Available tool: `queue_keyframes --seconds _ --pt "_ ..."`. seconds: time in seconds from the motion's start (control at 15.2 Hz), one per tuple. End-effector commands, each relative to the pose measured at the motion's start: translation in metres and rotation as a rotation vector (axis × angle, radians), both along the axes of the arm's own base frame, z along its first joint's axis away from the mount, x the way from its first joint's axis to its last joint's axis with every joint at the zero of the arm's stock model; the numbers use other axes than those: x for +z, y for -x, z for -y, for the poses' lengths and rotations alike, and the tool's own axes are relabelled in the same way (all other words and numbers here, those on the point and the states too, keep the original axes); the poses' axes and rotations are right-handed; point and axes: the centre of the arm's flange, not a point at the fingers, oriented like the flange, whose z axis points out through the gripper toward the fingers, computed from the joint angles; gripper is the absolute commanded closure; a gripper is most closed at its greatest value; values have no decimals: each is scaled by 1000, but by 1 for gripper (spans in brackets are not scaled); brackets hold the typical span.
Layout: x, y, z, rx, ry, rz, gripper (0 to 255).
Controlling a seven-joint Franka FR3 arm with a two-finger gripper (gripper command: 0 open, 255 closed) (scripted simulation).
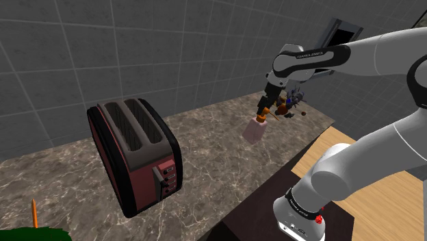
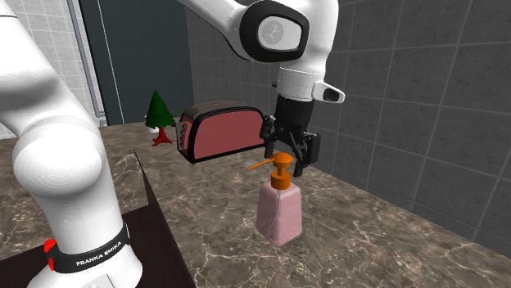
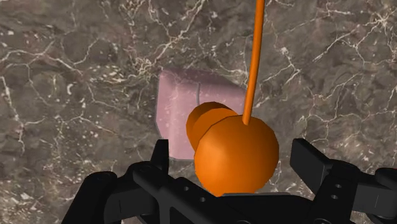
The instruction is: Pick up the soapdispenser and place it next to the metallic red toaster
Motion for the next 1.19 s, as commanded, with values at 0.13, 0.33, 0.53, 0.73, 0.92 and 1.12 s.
queue_keyframes --seconds 0.13,0.33,0.53,0.73,0.92,1.12 --pt "-2 0 0 0 0 0 0" --pt "-2 0 0 0 0 0 0" --pt "-2 0 0 0 0 0 255" --pt "-2 0 0 0 0 0 255" --pt "-2 0 0 0 0 0 255" --pt "8 0 0 0 0 0 255"
